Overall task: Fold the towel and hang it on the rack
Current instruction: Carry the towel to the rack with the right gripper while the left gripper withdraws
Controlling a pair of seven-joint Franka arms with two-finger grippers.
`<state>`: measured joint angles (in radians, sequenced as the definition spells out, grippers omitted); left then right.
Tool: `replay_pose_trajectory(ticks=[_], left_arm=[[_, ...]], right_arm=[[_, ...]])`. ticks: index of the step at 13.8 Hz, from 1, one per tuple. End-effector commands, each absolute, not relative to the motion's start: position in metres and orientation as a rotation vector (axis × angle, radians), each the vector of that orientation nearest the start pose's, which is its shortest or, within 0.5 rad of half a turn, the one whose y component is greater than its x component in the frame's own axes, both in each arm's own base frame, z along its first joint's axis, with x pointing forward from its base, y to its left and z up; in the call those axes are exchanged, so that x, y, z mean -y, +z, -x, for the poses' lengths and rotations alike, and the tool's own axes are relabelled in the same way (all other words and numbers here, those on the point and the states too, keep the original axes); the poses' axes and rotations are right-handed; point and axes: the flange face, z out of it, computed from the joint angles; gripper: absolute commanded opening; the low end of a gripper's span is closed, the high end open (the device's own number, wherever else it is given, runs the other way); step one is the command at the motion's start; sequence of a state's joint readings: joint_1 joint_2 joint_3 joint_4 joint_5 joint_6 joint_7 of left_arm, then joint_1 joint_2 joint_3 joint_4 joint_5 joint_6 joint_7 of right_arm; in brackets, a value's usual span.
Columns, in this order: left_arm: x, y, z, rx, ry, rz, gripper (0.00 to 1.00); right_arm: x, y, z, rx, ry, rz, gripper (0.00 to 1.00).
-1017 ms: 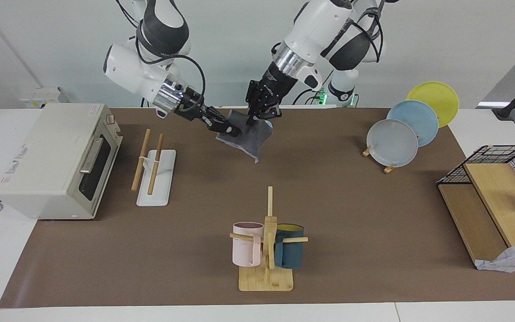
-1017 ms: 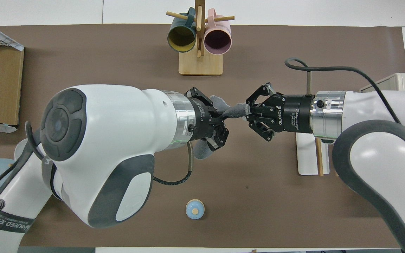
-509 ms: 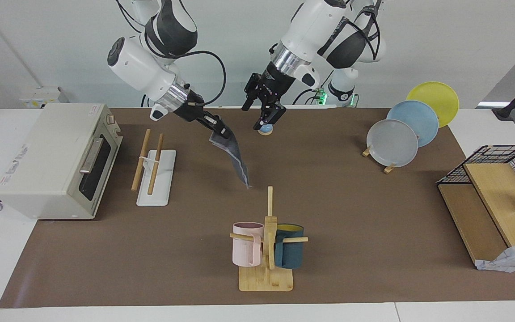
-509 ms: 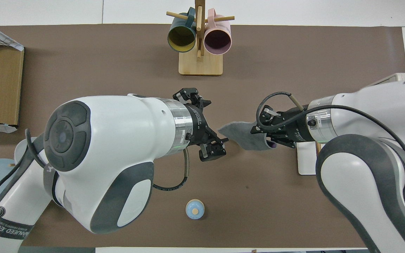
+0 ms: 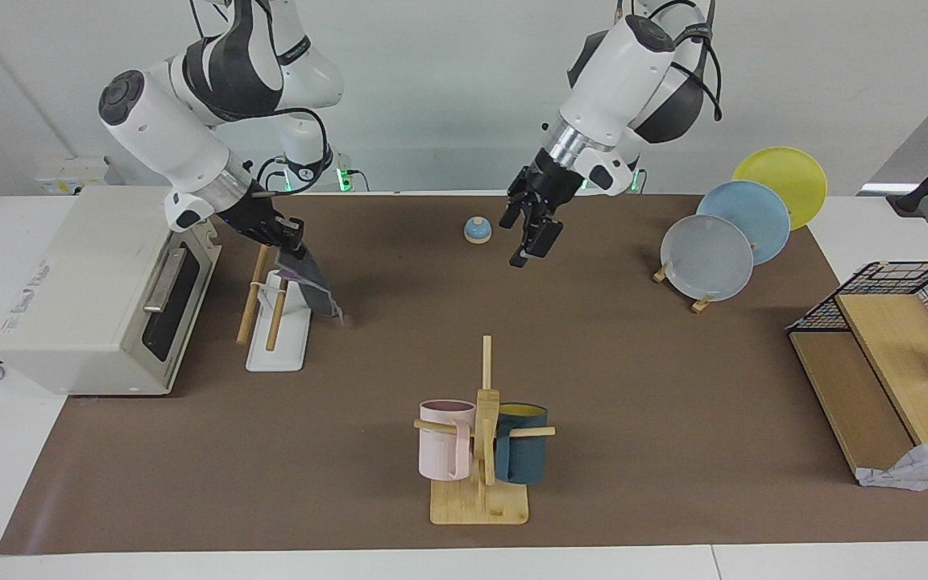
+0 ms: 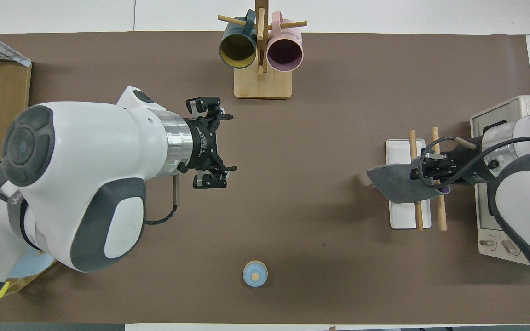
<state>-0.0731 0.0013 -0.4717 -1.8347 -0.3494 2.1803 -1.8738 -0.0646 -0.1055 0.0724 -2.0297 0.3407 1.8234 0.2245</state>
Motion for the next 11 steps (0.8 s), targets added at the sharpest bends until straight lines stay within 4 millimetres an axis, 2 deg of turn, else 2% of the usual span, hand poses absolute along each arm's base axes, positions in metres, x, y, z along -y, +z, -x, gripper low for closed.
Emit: replay_pose_trajectory(ticks=[1,4,6,9,11], left_arm=[[0.27,0.555,-0.512,2.088,0.205,2.844,1.0],[0.228,0.555,-0.53,1.78,0.128,3.036,1.0],[0.217,0.553,-0.533,1.555,0.081,3.146,1.0],[0.198,0.552,-0.536,1.12,-0.031,3.216,1.0],[0.178,0.556,-0.542,0.821,-0.067,3.24,1.0]], right_arm=[[-0.013,0.49,-0.509,-0.339,0.176,2.884,0.0],[0.021,0.488,-0.507,-0.232,0.17,2.962,0.0],[0.045,0.487,-0.505,-0.213,0.165,2.976,0.0],[0.062,0.476,-0.496,-0.169,0.182,3.008,0.0],[0.069,0.468,-0.49,-0.154,0.184,3.017,0.0]])
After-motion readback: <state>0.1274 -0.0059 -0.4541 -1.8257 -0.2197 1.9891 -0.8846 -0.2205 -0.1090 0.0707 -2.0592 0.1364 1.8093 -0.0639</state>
